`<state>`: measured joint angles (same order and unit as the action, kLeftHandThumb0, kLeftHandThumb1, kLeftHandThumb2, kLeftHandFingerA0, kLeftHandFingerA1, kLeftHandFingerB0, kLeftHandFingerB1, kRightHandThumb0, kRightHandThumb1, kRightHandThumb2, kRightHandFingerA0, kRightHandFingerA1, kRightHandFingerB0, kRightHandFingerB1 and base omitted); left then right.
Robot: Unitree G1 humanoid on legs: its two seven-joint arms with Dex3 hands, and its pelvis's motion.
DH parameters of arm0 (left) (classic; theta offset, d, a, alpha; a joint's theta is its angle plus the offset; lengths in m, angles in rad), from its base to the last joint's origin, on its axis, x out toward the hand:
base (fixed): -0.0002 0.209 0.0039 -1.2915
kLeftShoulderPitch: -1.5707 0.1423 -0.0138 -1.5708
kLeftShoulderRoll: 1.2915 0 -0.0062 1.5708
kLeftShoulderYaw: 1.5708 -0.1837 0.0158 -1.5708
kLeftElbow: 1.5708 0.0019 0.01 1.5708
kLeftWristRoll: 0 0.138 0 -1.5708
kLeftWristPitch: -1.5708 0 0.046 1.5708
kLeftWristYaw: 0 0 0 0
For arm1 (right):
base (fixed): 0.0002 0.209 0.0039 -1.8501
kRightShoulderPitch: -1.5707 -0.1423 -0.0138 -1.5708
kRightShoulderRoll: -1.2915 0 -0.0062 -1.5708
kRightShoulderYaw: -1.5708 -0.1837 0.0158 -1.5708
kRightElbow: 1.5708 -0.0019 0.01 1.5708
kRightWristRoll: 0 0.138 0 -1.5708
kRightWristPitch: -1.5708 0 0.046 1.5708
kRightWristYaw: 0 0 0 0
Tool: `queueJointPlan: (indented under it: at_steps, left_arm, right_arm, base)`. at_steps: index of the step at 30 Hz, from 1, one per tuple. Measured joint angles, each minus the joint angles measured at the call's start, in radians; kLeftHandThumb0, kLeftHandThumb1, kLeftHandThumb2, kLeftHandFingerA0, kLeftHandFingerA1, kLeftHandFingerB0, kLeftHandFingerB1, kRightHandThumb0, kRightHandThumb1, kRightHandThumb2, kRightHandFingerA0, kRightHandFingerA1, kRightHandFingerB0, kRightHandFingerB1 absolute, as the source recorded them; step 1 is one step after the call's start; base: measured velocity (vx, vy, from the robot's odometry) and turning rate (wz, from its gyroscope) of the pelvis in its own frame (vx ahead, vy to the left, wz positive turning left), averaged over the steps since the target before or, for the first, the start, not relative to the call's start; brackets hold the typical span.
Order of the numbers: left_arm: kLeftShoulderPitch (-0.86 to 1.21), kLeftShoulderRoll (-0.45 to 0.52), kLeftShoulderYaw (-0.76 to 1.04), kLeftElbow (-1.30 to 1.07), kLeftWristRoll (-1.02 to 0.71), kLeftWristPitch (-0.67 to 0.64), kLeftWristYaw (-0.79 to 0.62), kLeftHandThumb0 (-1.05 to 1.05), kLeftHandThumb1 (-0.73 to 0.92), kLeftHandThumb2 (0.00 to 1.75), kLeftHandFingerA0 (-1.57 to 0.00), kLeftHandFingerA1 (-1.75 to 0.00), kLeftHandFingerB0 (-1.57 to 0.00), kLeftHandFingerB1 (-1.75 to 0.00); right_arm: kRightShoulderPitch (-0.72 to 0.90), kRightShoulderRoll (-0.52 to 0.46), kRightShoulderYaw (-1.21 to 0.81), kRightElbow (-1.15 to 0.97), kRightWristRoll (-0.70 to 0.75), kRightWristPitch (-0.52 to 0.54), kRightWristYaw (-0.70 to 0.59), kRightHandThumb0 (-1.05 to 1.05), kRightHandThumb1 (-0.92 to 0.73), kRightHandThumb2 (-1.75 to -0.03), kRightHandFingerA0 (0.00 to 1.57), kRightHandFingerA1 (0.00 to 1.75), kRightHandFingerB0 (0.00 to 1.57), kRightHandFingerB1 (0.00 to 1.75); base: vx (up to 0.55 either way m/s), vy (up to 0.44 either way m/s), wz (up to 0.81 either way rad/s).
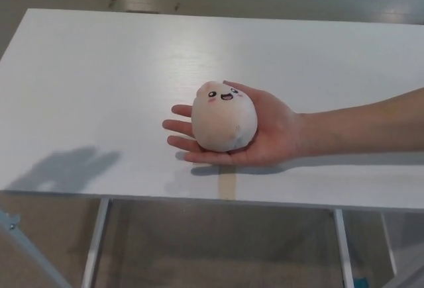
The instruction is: Use the left hand to take the pink dumpling toy on a person's hand and put it on the desk.
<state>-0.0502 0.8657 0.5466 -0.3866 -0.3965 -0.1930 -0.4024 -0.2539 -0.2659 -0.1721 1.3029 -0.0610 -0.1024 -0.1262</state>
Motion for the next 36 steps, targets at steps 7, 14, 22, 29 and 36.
queueJointPlan:
  at_steps: [7, 14, 22, 29, 36]
  left_arm:
    - [-0.277, 0.033, -0.146, 0.011, 0.032, 0.047, -0.004, -0.55, 0.39, 0.68, -0.38, -0.46, -0.31, -0.40]
    - [-0.608, 0.002, -0.403, 0.113, 0.126, 0.094, -0.030, -0.57, 0.39, 0.69, -0.36, -0.44, -0.30, -0.40]
    - [-0.830, -0.072, -0.654, 0.252, 0.267, 0.138, -0.051, -0.61, 0.40, 0.69, -0.31, -0.42, -0.29, -0.39]
    - [-0.914, -0.128, -0.811, 0.350, 0.374, 0.159, -0.052, -0.63, 0.41, 0.69, -0.28, -0.41, -0.25, -0.38]
    - [-0.956, -0.184, -0.970, 0.458, 0.492, 0.172, -0.052, -0.29, 0.22, 0.84, -0.10, -0.51, -0.10, -0.50]
  right_arm:
    - [-0.009, -0.001, 0.000, 0.000, 0.000, 0.000, 0.001, -0.26, -0.73, -0.62, 0.58, 0.44, 0.46, 0.39]
    - [-0.022, -0.002, 0.001, 0.000, 0.000, 0.000, 0.002, -0.26, -0.73, -0.62, 0.59, 0.44, 0.51, 0.41]
    - [-0.026, -0.003, 0.001, 0.000, 0.000, 0.000, 0.002, -0.27, -0.73, -0.62, 0.60, 0.44, 0.50, 0.41]
    - [-0.032, -0.003, 0.001, 0.000, 0.000, 0.000, 0.003, -0.26, -0.73, -0.62, 0.59, 0.44, 0.49, 0.40]
    - [-0.033, -0.003, 0.001, 0.000, 0.000, 0.000, 0.004, -0.26, -0.73, -0.61, 0.59, 0.44, 0.49, 0.40]
  base:
    - [0.00, 0.000, 0.00]
    - [0.00, 0.000, 0.00]
    - [0.00, 0.000, 0.00]
    - [0.00, 0.000, 0.00]
    - [0.00, 0.000, 0.00]
